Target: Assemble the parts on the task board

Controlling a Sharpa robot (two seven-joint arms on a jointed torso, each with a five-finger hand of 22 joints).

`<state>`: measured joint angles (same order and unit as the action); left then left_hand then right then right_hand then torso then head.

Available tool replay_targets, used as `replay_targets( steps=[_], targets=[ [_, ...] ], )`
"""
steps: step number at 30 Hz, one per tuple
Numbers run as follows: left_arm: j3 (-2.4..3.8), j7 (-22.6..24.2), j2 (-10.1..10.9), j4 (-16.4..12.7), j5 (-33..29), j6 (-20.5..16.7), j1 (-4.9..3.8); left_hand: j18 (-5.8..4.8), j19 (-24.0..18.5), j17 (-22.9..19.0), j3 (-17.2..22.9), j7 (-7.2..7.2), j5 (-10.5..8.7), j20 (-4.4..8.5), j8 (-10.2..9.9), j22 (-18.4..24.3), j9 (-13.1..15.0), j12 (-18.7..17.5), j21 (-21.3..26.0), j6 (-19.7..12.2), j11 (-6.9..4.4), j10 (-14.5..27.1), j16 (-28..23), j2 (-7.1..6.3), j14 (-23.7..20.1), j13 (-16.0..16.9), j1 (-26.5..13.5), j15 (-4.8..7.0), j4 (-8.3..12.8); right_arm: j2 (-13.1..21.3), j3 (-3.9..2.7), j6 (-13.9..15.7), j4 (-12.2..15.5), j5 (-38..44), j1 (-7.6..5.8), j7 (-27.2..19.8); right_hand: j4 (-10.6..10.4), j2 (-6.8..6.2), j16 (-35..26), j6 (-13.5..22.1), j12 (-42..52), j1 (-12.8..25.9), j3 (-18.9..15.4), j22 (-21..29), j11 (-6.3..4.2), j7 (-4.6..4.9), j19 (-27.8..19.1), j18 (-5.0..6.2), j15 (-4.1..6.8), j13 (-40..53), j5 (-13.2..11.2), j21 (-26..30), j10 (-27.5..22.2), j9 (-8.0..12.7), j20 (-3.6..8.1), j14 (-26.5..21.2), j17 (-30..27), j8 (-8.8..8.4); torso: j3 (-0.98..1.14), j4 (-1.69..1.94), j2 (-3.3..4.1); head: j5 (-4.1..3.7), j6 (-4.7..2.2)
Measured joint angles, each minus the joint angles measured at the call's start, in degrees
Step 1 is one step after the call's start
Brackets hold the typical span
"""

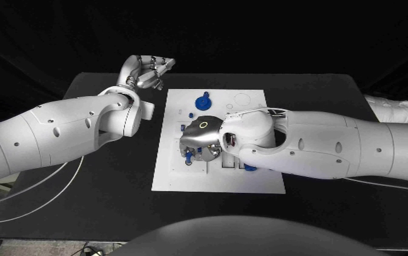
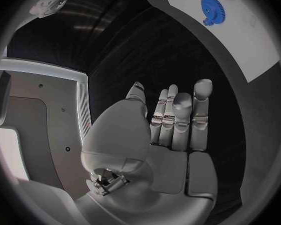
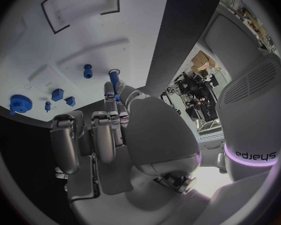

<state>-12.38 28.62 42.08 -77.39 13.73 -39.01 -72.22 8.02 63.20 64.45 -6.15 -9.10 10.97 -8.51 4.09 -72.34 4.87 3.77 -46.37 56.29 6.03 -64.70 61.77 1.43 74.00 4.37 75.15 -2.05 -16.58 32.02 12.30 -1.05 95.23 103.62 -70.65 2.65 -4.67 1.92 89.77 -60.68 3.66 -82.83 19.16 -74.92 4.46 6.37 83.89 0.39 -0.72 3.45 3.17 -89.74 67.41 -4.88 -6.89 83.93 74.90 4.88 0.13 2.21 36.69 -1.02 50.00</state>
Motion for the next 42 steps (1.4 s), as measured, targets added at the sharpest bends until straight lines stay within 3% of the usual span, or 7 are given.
replay_targets(
  steps=[42],
  targets=[
    [0.01,0.01,0.47,-0.03,0.34,-0.01,0.01,0.00,0.00,-0.05,-0.16,0.00,0.29,0.00,0.23,0.00,-0.01,0.00,0.00,0.00,0.00,0.00,0.00,0.38,0.00,0.03,0.38,0.00,-0.16,-1.52,-0.19,-0.21,-1.41,-0.22,0.52,-0.75,-0.16,-0.09,0.00,0.18,0.01,-0.06,0.15,0.02,-0.20,0.32,0.00,0.00,0.00,0.03,-0.22,0.00,-0.62,0.10,0.00,0.00,0.03,-0.45,-0.04,-0.03,-0.05,-0.21,0.00]
  ],
)
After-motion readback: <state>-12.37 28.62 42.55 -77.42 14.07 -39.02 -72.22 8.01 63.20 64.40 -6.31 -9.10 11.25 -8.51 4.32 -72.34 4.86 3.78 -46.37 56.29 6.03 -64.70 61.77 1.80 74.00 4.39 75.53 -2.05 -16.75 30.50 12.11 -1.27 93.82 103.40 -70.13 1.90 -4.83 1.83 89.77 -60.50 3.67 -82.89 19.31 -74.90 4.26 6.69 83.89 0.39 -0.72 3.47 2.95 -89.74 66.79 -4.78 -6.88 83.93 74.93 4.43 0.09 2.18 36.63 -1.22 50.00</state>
